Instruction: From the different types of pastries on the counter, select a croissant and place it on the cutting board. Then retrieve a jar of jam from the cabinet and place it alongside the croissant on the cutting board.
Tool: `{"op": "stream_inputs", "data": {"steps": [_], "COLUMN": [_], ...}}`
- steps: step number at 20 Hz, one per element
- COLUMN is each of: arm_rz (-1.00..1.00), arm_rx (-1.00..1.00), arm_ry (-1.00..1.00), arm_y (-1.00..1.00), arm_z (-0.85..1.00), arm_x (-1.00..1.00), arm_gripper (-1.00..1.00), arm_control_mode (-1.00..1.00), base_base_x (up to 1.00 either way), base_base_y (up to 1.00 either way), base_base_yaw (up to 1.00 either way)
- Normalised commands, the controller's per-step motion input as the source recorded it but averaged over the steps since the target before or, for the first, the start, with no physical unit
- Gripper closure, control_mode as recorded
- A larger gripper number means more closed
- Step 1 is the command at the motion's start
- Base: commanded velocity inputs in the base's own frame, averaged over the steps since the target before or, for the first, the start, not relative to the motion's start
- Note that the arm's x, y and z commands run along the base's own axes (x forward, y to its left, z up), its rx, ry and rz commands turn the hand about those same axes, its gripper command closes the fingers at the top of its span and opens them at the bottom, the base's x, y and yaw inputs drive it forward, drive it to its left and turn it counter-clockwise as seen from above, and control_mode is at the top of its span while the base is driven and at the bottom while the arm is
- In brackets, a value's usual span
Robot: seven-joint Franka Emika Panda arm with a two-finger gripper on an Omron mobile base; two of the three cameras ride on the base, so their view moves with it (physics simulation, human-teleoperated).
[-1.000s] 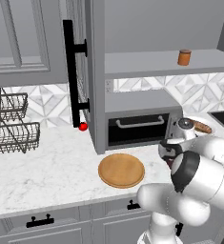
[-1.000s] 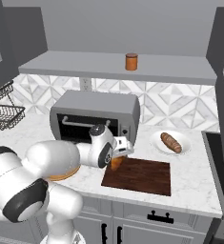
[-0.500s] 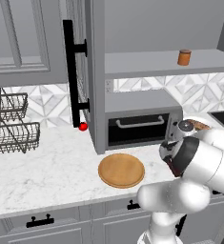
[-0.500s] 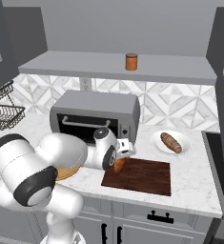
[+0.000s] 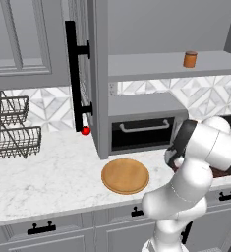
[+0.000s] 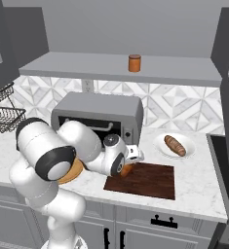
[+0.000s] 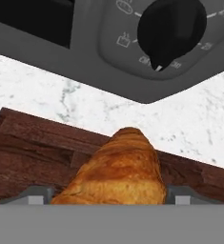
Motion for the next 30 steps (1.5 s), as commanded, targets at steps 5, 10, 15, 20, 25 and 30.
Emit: {"op": "stream_inputs", "data": {"steps": [5,10,15,20,25,30], "arm_rz": [0.01,0.00,0.00,0.01,0.01,-0.01], "arm_rx": [0.11,0.18,0.02,0.00,0.00,0.00], "arm_ry": [0.12,0.38,0.16,0.33,0.27,0.29], "arm_y": [-0.30,-0.31,-0.02,0.00,-0.04,-0.02], "arm_z": [0.26,0.55,0.54,1.00,1.00,1.00], "arm_x": [-0.10,-0.09,-0.02,0.00,0.05,0.29], "arm_gripper": [-1.00,-1.00,-1.00,-1.00,-1.00,-1.00], "arm_control_mode": [-1.00,-1.00,-1.00,-1.00,-1.00,-1.00], "base_base_x": [0.00,0.00,0.00,0.00,0.00,0.00], "base_base_y": [0.00,0.00,0.00,0.00,0.00,0.00], "base_base_yaw": [0.00,0.00,0.00,0.00,0.00,0.00]}}
